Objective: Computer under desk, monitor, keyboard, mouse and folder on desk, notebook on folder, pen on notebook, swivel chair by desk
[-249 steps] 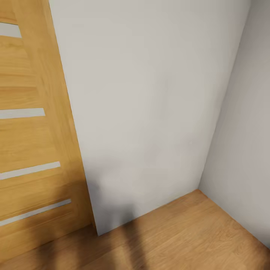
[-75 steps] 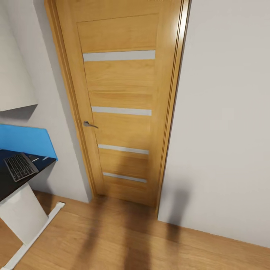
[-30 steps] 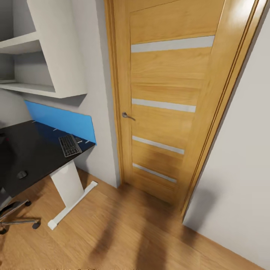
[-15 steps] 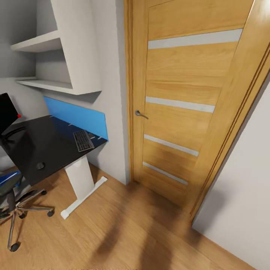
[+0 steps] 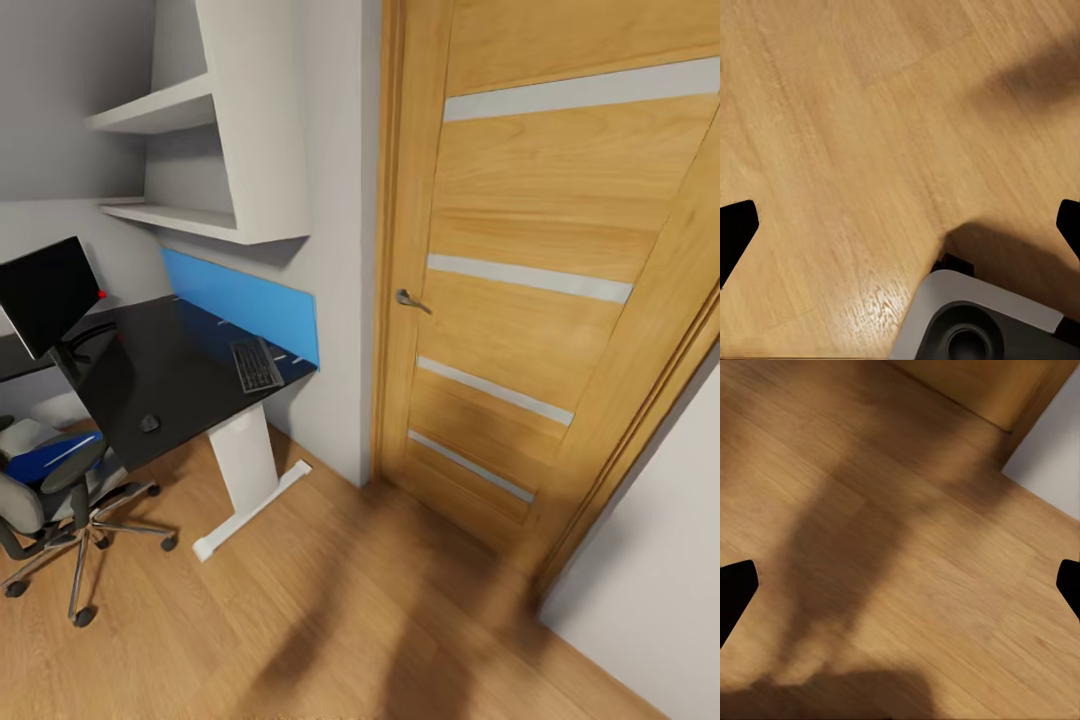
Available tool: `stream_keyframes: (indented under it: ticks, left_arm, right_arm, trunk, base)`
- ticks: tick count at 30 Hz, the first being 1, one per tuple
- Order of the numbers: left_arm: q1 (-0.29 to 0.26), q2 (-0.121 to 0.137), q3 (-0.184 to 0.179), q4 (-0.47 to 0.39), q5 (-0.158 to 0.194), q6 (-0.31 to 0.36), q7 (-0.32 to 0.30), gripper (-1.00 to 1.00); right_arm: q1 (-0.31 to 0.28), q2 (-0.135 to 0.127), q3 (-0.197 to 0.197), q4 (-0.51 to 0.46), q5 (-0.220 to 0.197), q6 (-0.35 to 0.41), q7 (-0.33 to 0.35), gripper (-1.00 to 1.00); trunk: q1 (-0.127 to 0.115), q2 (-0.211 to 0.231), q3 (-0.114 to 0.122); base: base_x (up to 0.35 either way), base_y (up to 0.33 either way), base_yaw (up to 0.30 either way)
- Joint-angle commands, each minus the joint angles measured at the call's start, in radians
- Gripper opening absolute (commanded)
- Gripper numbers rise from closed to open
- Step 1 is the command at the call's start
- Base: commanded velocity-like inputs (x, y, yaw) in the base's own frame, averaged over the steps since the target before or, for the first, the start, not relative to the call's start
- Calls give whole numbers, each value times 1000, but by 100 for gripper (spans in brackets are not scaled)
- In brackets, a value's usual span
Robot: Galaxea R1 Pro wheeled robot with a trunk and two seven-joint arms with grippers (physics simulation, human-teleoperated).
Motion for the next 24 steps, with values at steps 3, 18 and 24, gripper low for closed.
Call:
stream_keyframes:
  ticks: [3, 18, 24]
  left_arm:
    - [-1, 0, 3, 1, -1, -3, 0, 100]
    - [-1, -1, 4, 1, -2, -1, -7, 100]
    - [-1, -2, 5, 1, -1, -3, -2, 100]
  right_arm:
    - [0, 0, 0, 0, 2, -2, -4, 100]
    - [0, 0, 1, 0, 2, -2, -3, 100]
    - [0, 0, 2, 0, 2, -2, -3, 100]
  trunk:
    - [0, -1, -4]
    - [0, -1, -20]
    - [0, -1, -27]
  base:
    - [0, 0, 217]
    - [0, 0, 217]
    - [0, -37, 217]
